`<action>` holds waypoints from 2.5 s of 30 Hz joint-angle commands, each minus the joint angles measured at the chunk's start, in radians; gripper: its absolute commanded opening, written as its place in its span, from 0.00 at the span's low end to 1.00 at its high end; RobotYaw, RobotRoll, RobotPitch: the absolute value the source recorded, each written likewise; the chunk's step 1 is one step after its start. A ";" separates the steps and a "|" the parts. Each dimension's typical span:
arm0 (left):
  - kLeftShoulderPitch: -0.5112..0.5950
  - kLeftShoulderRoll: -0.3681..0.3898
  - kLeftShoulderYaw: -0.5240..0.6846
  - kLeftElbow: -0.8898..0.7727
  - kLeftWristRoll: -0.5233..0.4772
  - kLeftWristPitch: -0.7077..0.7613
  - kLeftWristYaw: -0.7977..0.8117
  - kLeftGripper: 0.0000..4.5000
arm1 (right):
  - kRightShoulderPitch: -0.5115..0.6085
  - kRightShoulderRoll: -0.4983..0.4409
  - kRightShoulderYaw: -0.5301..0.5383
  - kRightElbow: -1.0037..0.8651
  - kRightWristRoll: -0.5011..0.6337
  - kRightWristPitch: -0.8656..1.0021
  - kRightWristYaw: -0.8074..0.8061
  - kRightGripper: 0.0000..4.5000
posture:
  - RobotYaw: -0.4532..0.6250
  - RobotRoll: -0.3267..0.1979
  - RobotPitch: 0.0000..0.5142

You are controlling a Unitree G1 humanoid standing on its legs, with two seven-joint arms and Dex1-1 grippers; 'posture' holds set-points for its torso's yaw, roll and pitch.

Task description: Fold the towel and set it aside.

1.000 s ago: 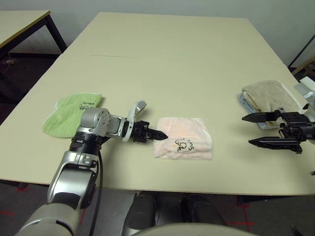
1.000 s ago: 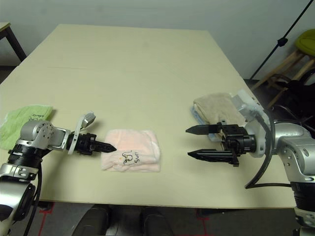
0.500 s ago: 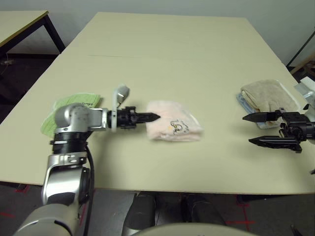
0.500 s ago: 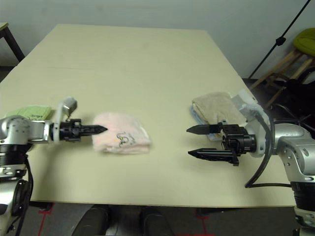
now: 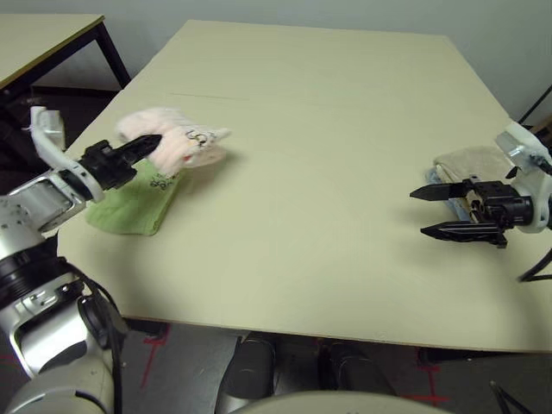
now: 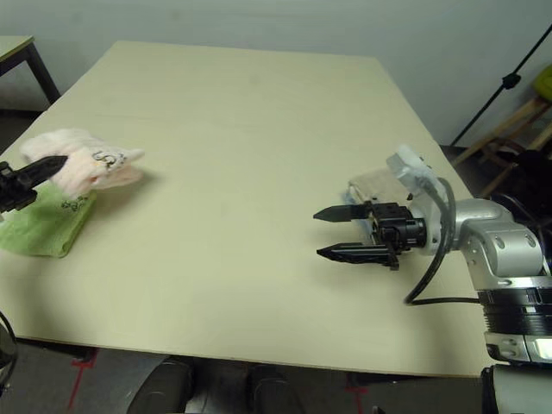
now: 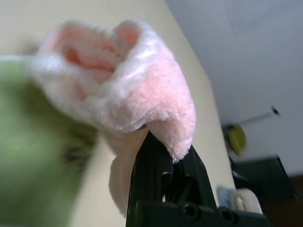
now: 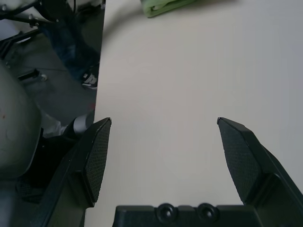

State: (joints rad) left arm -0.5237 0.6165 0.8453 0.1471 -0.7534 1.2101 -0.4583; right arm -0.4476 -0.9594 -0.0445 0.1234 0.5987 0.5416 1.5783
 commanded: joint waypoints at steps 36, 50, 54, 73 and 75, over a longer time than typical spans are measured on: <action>0.397 0.069 -0.101 -0.237 -0.146 -0.073 0.045 0.64 | 0.062 0.065 -0.048 -0.031 -0.012 -0.144 -0.059 1.00 | 0.60 0.62 0.18; 0.390 0.138 -0.159 -0.444 -0.171 -0.222 -0.031 0.99 | 0.246 0.340 -0.365 -0.264 0.098 -0.082 -0.651 1.00 | 0.59 0.62 0.17; 0.416 -0.032 -0.221 -0.376 0.049 -0.611 -0.029 0.99 | 0.315 0.533 -0.406 -0.329 0.034 -0.207 -0.898 1.00 | 0.56 0.62 0.16; 0.363 -0.166 -0.283 0.086 0.365 -1.253 0.073 0.99 | 0.381 0.778 -0.291 -0.332 -0.263 -0.473 -1.317 1.00 | 0.48 0.62 0.16; 0.380 -0.169 -0.281 0.096 0.373 -1.278 0.079 0.99 | 0.387 0.780 -0.285 -0.327 -0.262 -0.477 -1.321 1.00 | 0.48 0.62 0.17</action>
State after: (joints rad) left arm -0.1656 0.4503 0.5668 0.2169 -0.3971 -0.0423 -0.3862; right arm -0.0721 -0.1836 -0.3374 -0.2204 0.3433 0.0773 0.2652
